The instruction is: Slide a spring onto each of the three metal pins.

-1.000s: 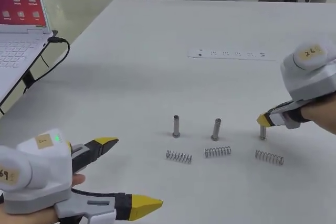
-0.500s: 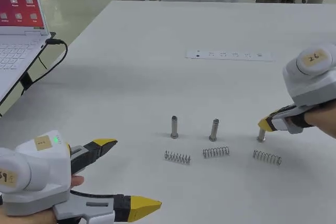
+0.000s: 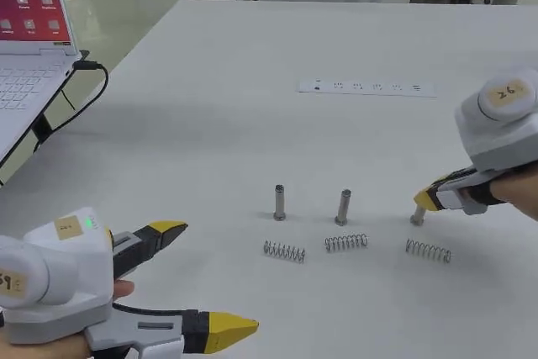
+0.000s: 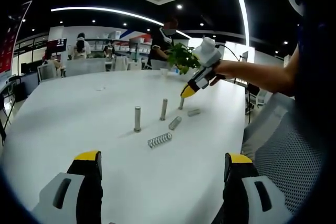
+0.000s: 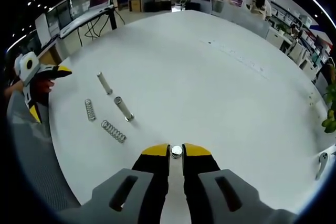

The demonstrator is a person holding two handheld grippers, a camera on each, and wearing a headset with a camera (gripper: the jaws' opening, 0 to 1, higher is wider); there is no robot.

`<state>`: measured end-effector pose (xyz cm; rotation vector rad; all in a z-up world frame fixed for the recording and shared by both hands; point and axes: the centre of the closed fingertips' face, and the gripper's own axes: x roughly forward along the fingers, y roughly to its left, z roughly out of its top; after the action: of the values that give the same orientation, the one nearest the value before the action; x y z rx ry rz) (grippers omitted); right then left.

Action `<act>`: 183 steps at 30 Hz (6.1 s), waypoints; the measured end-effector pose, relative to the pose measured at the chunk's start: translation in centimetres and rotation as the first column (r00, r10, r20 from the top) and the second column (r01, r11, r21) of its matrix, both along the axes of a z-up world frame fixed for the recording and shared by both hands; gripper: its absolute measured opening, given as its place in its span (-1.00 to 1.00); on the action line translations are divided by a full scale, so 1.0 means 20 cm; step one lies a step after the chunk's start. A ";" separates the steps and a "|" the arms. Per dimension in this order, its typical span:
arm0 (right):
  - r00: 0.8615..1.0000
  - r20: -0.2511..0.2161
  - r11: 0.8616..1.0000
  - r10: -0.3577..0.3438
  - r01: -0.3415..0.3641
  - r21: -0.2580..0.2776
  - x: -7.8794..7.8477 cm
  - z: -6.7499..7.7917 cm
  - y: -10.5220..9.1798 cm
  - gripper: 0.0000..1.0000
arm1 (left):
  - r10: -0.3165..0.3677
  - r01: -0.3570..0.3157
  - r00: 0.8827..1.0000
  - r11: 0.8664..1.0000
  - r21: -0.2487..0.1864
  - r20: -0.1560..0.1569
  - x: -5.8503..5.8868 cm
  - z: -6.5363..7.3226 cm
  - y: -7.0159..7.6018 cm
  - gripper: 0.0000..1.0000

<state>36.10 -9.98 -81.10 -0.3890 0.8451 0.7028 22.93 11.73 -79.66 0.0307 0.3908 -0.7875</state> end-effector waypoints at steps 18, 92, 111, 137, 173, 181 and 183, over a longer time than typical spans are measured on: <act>1.000 0.002 1.000 0.010 -0.010 0.003 0.00 0.01 0.01 -0.85 | 0.001 -0.001 1.000 1.000 0.002 -0.002 0.00 0.00 0.00 0.88; 0.943 -0.137 0.941 0.302 -0.318 -0.116 -0.31 -0.18 -0.11 -0.67 | -0.005 0.005 1.000 1.000 0.009 -0.006 0.00 -0.01 0.00 0.86; 0.916 -0.157 0.909 0.368 -0.390 -0.146 -0.30 -0.22 -0.10 -0.73 | -0.011 0.012 1.000 1.000 0.022 -0.006 -0.01 -0.01 0.00 0.80; 0.899 -0.172 0.893 0.403 -0.427 -0.141 -0.31 -0.21 -0.08 -0.84 | -0.048 0.049 0.999 0.999 -0.006 0.007 -0.06 0.08 0.01 0.64; 0.844 -0.171 0.847 0.509 -0.526 -0.075 -0.49 -0.08 0.19 -0.84 | -0.338 0.339 0.941 0.939 0.066 -0.018 0.01 0.02 -0.24 0.32; 0.812 -0.171 0.815 0.558 -0.575 -0.075 -0.53 -0.07 0.28 -0.84 | -0.352 0.352 0.936 0.935 0.049 -0.016 0.03 0.01 -0.28 0.24; 0.805 -0.168 0.807 0.570 -0.586 -0.072 -0.54 -0.06 0.30 -0.84 | -0.359 0.360 0.933 0.932 0.044 -0.018 0.02 0.01 -0.29 0.23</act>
<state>25.33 -3.93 -82.24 -0.7333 0.9083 1.2664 23.41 5.85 -79.49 0.1458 0.4183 -1.1415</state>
